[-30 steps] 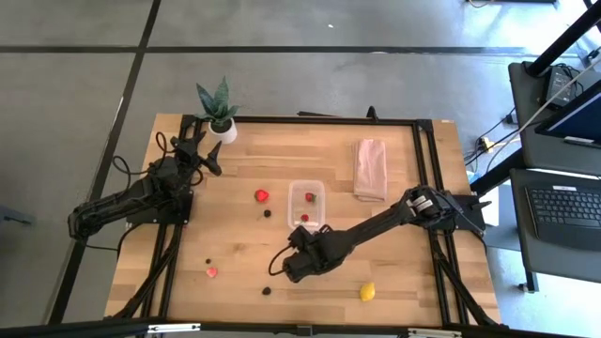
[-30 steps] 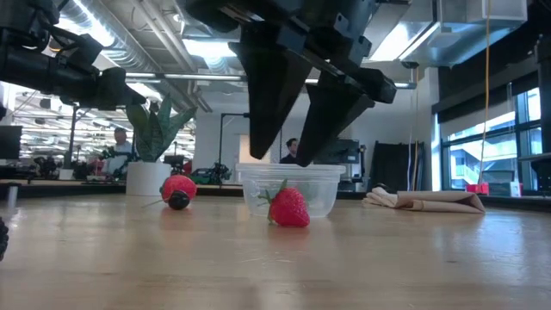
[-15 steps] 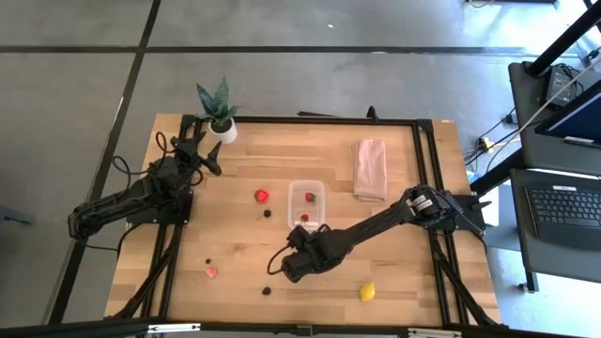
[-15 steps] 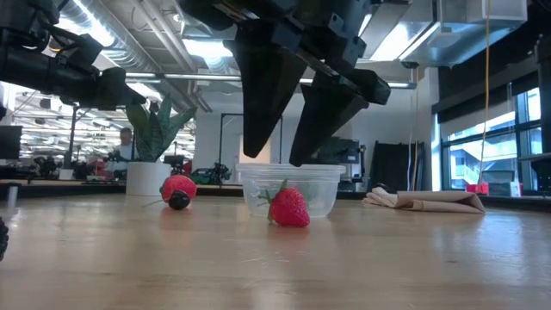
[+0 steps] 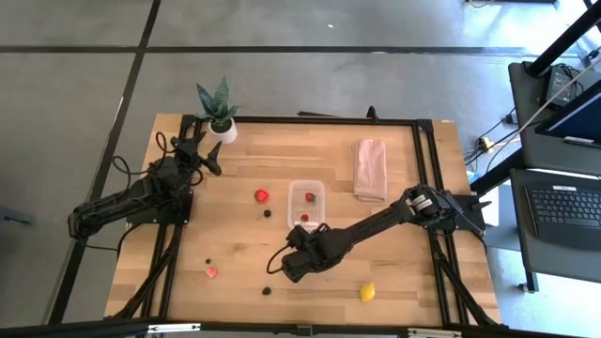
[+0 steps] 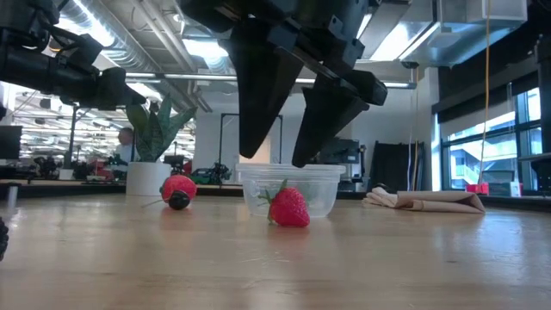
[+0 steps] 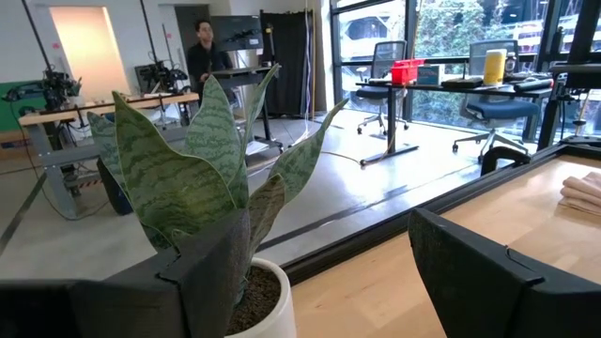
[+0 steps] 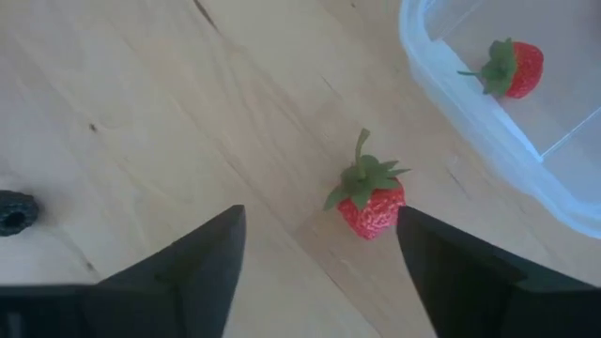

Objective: Pick and placing Produce into tupperware
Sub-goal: Put the red strawberry into the transparent bin

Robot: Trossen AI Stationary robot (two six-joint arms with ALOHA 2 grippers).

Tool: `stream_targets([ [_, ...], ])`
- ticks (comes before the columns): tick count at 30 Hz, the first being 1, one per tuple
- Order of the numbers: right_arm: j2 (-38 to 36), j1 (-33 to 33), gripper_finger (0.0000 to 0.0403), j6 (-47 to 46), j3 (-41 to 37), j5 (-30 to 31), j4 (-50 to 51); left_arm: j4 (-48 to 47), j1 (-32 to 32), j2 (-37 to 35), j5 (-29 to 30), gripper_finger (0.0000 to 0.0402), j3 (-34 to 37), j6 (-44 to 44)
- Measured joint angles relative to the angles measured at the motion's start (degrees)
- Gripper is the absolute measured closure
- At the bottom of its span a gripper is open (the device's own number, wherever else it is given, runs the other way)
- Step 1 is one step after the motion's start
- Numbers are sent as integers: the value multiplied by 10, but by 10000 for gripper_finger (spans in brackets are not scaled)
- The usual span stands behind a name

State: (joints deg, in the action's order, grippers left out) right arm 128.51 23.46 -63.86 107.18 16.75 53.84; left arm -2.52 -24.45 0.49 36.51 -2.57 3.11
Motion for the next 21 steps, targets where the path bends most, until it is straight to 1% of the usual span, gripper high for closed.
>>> stream_targets([
  [4,0,0,64,-1,0,1,0,0,0,0,0,117,0,0],
  [7,0,0,42,2,0,6,-1,0,0,0,0,117,0,0],
  [10,0,0,36,-1,0,6,-2,0,0,0,0,117,0,0],
  [18,0,0,36,-4,-1,1,-4,0,0,0,0,117,0,0],
  [21,0,0,36,-3,-22,1,-11,0,0,0,0,117,0,0],
])
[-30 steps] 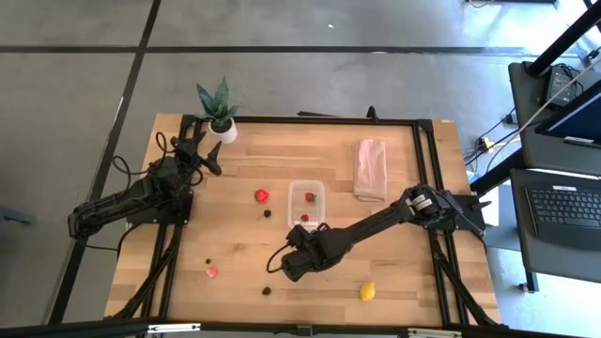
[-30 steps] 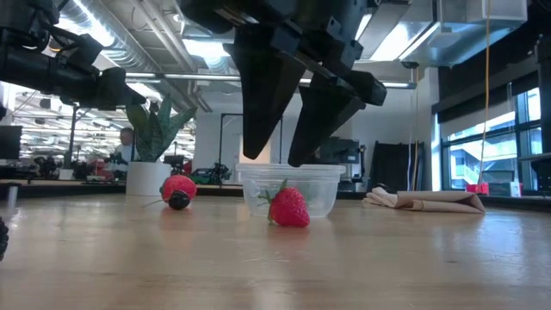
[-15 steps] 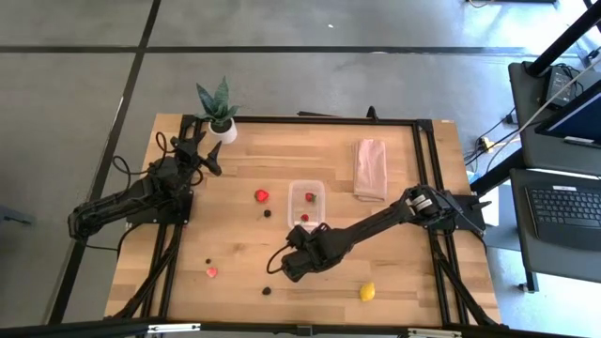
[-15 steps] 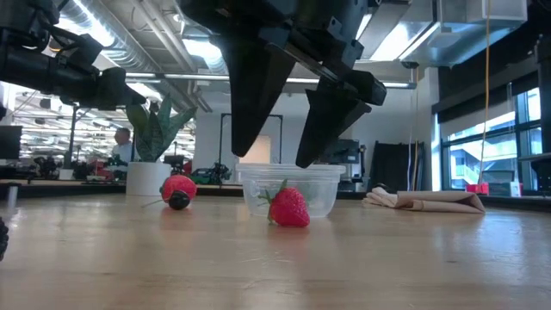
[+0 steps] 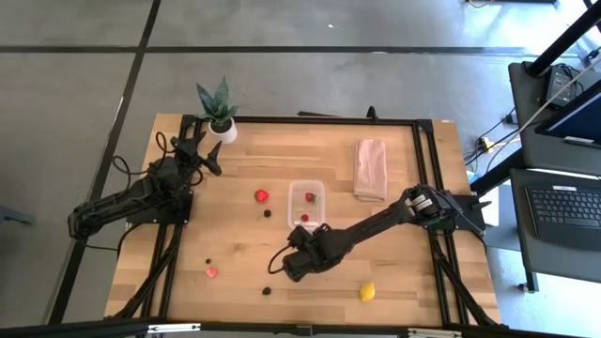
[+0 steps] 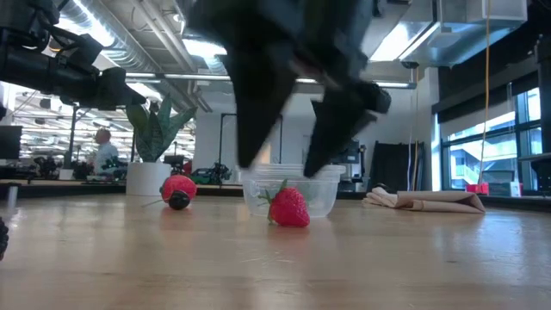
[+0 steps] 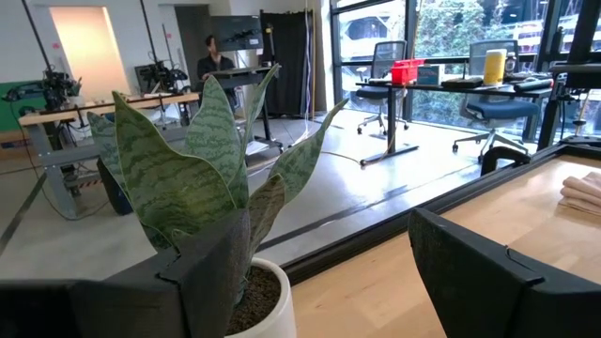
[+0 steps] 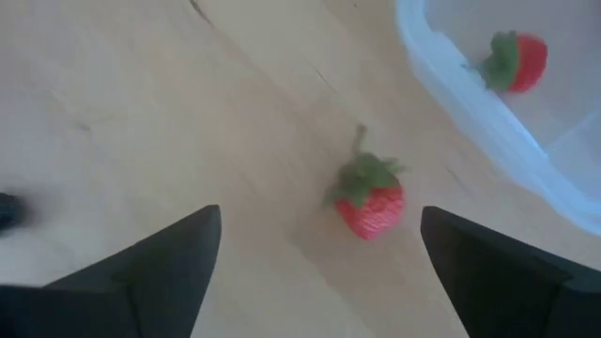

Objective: Pick and placing Produce into tupperware
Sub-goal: Put the red strawberry into the transparent bin

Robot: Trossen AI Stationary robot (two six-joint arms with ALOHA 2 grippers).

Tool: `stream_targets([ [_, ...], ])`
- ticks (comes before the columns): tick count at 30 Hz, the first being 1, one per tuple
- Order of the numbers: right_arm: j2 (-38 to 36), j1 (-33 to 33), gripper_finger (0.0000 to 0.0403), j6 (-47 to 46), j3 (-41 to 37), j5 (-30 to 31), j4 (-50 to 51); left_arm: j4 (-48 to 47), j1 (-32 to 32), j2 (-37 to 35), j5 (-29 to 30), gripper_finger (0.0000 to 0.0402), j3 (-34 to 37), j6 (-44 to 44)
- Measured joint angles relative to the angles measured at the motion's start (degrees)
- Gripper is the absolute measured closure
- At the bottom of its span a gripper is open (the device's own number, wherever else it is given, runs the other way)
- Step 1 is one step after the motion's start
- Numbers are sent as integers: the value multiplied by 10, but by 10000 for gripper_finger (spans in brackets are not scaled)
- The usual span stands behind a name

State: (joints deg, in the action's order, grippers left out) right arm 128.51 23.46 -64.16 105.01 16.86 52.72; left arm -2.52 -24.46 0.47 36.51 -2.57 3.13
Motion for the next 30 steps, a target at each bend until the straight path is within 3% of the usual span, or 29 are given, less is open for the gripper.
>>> stream_targets([
  [9,1,-1,36,1,-76,0,-111,0,0,0,0,117,0,0],
  [22,-1,-14,37,1,-105,13,-123,0,0,0,0,117,0,0],
  [30,-1,-15,99,2,-106,13,-118,0,0,0,0,117,0,0],
])
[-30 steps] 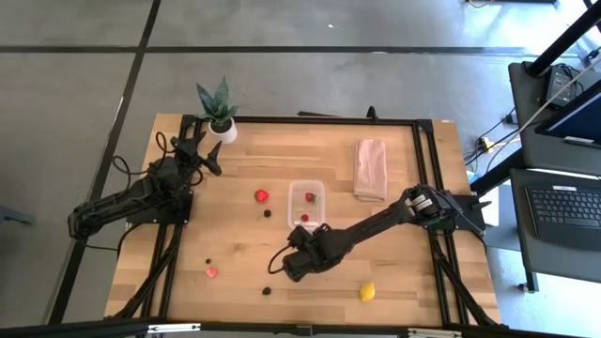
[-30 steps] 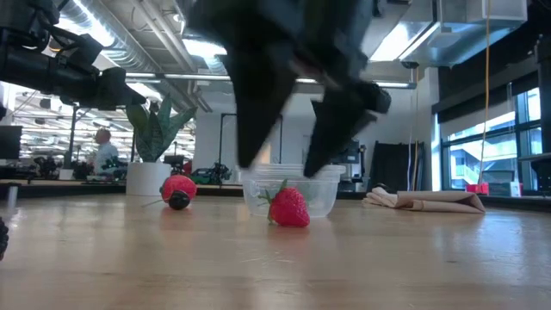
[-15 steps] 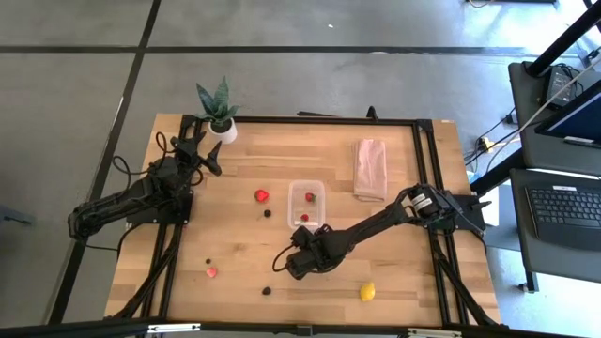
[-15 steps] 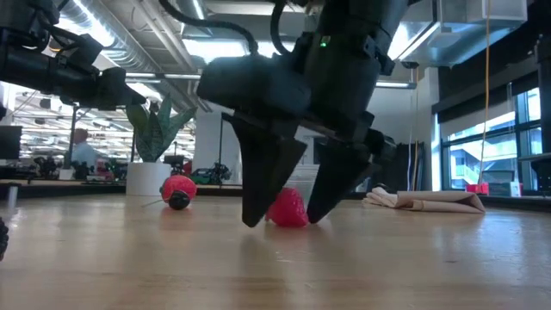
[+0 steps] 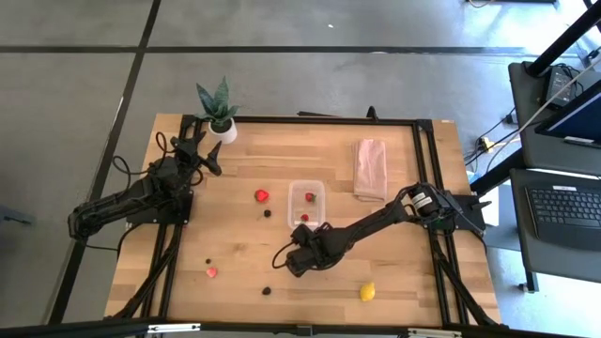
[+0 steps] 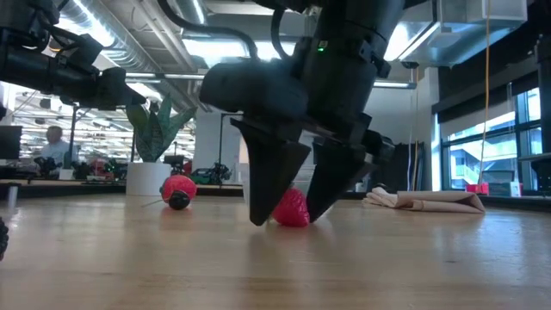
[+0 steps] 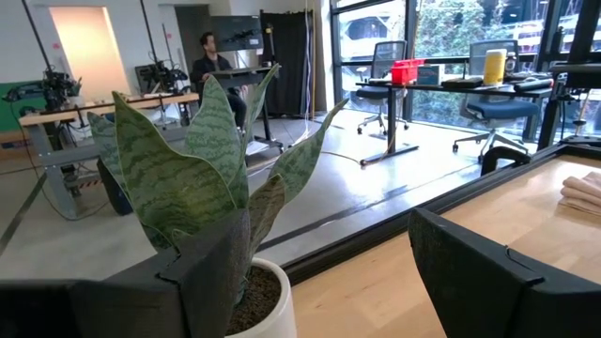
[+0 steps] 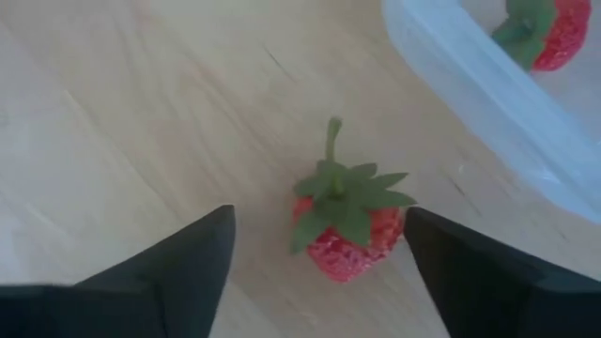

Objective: Pick and placing Produce into tupperware
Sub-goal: Put the red strawberry into the transparent bin

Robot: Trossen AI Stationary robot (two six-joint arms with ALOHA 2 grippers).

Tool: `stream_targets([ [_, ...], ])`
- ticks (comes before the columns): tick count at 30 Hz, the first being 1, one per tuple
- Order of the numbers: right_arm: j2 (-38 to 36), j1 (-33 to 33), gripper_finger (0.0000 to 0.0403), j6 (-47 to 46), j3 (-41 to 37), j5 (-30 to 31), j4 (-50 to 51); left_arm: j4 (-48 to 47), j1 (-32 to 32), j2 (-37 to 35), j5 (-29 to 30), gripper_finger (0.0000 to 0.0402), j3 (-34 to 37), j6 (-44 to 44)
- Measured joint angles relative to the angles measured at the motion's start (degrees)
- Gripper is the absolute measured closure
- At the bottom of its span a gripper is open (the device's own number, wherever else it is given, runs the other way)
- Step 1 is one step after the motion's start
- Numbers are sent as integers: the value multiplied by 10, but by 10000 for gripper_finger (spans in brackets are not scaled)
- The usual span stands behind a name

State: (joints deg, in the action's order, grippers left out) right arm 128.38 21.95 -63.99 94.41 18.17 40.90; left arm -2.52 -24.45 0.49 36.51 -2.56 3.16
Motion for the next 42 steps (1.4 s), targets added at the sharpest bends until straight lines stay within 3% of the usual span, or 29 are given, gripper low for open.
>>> stream_targets([
  [13,1,-1,256,1,-1,2,-2,0,0,0,0,117,0,0],
  [21,4,-2,257,17,17,-16,7,0,0,0,0,117,0,0],
  [30,-6,-4,257,134,191,-31,83,0,0,0,0,117,0,0],
  [38,-7,-47,257,208,376,15,292,0,0,0,0,117,0,0],
  [42,-13,-89,257,192,404,17,394,0,0,0,0,117,0,0],
])
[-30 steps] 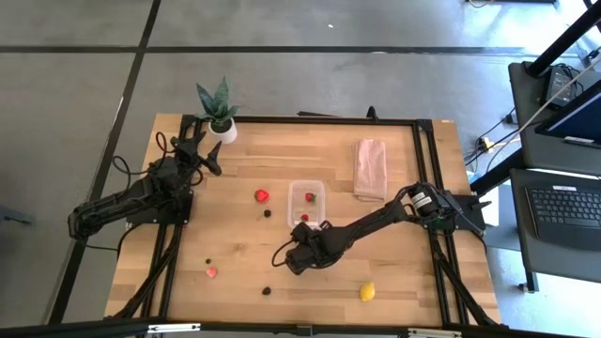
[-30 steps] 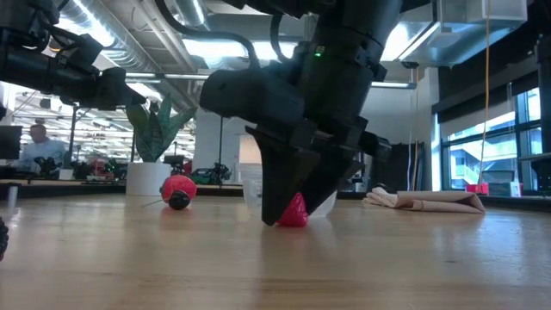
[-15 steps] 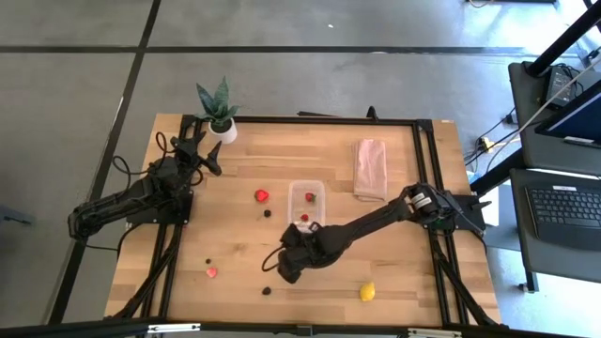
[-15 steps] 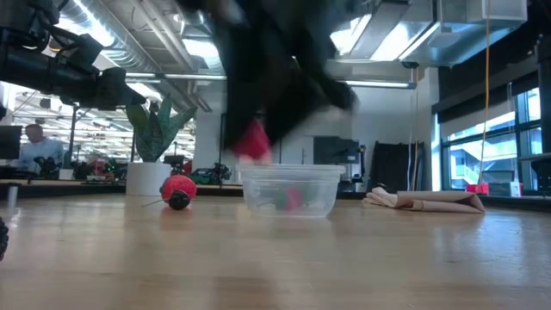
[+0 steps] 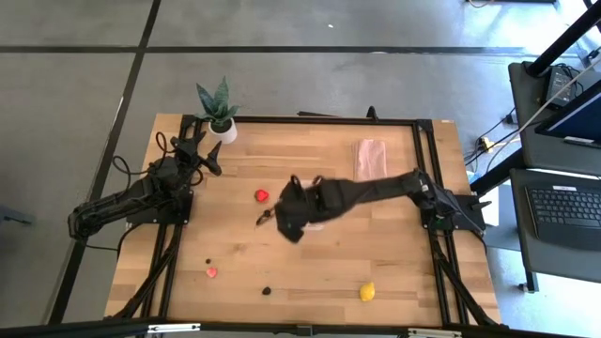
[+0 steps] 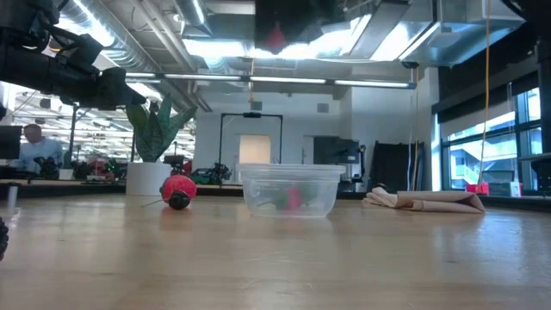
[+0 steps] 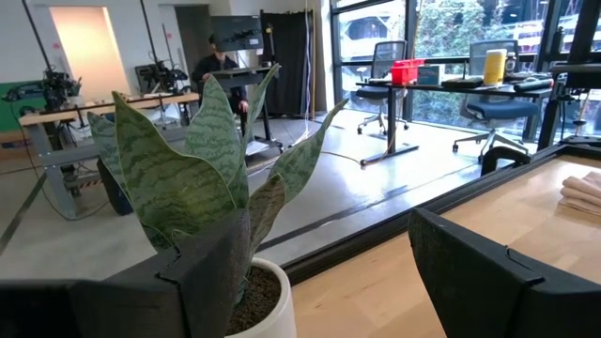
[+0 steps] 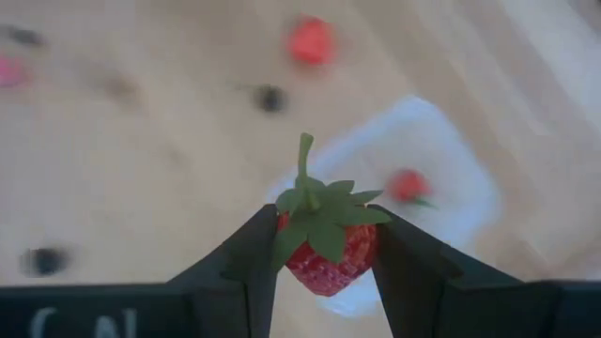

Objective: Pick and placing Produce into tupperware
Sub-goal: Put the red strawberry into the transparent bin

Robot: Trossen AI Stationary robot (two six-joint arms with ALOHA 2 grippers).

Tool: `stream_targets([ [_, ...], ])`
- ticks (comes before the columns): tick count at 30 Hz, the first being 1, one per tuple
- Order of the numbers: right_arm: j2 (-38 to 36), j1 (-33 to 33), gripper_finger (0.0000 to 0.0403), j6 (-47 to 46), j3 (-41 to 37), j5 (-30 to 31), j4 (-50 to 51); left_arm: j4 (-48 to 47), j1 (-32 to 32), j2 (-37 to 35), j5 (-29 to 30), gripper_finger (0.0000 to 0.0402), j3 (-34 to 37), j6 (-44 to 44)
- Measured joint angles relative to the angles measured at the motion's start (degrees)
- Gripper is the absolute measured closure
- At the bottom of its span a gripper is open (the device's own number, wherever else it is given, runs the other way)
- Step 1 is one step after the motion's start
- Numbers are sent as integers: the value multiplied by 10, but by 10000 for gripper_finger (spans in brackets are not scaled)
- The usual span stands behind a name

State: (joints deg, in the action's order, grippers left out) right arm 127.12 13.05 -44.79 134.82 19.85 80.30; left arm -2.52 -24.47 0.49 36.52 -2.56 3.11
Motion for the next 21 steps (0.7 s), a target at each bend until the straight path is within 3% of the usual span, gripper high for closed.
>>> stream_targets([
  [4,-5,-43,257,2,-29,-22,11,0,0,0,0,117,0,0],
  [10,-6,-85,248,42,-135,-97,-71,0,0,0,0,117,0,0],
  [16,-6,-96,257,50,-265,-148,-166,0,0,0,0,117,0,0],
  [21,-5,-95,244,45,-329,-172,-236,0,0,0,0,117,0,0],
])
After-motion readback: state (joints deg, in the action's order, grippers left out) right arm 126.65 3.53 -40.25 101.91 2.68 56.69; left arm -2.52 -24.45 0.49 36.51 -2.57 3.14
